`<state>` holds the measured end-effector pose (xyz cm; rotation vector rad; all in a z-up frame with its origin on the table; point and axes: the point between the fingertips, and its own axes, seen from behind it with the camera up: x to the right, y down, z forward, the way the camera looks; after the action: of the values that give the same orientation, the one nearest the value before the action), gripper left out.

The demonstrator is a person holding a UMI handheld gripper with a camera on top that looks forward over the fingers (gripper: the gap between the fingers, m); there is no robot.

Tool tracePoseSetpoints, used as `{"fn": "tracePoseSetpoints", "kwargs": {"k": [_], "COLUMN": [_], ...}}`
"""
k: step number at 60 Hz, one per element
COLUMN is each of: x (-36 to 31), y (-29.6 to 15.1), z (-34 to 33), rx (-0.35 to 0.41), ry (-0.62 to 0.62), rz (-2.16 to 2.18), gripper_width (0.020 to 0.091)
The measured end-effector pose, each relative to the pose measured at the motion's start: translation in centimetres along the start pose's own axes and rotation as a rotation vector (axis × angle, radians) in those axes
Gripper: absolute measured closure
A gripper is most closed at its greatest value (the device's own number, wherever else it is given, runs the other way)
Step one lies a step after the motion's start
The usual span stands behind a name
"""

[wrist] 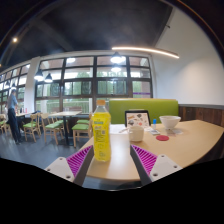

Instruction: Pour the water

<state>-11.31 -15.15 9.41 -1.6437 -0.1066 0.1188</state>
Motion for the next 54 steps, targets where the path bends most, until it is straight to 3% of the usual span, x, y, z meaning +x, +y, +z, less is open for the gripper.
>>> {"fn": "tracePoseSetpoints", "kwargs": {"k": [20, 24, 30, 34, 35, 36, 54], "x": [-3.1, -2.4, -3.1, -4.1, -3.4, -3.3, -3.5], "y": [-3.4, -2.8, -2.9, -2.9, -2.6, -2.7, -3.1], "z": [15.4, 17.0, 17.4, 17.3, 18.0, 18.1, 23.4], "rx": [0.044, 0.017, 0.03, 0.026, 0.031, 0.034, 0.002], "ry": [0.096, 0.129, 0.11, 0.067, 0.059, 0.055, -0.024], "rz": [-0.072, -0.084, -0.072, -0.084, -0.088, -0.092, 0.099], "gripper_width": [0.0306, 0.0621, 0.0679, 0.076, 0.0752, 0.0794, 0.0799]}}
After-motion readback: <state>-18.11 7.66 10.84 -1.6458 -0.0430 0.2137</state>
